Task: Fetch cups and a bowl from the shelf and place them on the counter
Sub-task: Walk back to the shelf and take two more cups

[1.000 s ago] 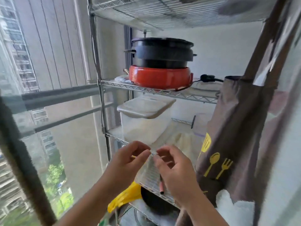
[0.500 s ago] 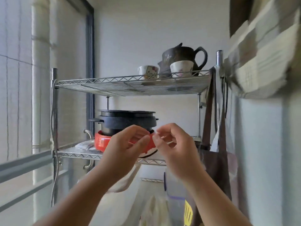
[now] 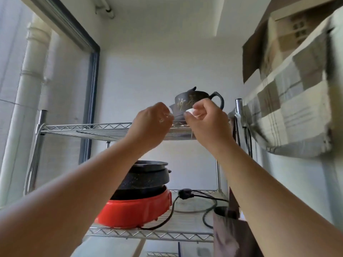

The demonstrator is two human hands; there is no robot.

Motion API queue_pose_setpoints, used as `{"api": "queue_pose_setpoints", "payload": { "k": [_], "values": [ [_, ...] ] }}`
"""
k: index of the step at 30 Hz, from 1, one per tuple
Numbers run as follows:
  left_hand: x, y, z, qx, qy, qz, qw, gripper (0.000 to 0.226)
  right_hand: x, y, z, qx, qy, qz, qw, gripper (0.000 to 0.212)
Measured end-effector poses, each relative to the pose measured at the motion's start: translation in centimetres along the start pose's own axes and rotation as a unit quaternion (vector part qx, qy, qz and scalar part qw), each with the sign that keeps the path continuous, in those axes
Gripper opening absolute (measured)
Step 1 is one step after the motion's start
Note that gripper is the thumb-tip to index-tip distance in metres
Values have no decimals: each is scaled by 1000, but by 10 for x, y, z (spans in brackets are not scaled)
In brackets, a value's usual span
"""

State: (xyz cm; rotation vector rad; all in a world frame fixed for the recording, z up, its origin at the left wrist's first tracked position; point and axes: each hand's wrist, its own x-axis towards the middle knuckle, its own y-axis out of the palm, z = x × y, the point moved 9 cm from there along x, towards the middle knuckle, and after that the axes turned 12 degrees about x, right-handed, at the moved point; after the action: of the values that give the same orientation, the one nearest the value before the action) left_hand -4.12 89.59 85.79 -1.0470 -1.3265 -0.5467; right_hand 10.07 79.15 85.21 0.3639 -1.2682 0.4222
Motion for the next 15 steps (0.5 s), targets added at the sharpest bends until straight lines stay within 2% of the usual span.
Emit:
{"api": "queue_pose_setpoints", "payload": {
  "k": [3, 6, 10, 15],
  "values": [
    [36, 9, 20, 67, -21, 1, 998, 36, 33, 3, -22, -67, 25, 0, 997, 57],
    [60, 25, 45, 101, -67, 44, 992, 59, 53, 9, -44, -138, 49, 19, 989, 77],
    [80, 50, 72, 120, -121, 101, 980, 80, 70, 23, -69, -216, 67, 65, 972, 84],
    [91, 71, 92, 137, -170, 151, 964, 85, 86, 31, -88, -237, 143, 66, 959, 92]
  ]
}}
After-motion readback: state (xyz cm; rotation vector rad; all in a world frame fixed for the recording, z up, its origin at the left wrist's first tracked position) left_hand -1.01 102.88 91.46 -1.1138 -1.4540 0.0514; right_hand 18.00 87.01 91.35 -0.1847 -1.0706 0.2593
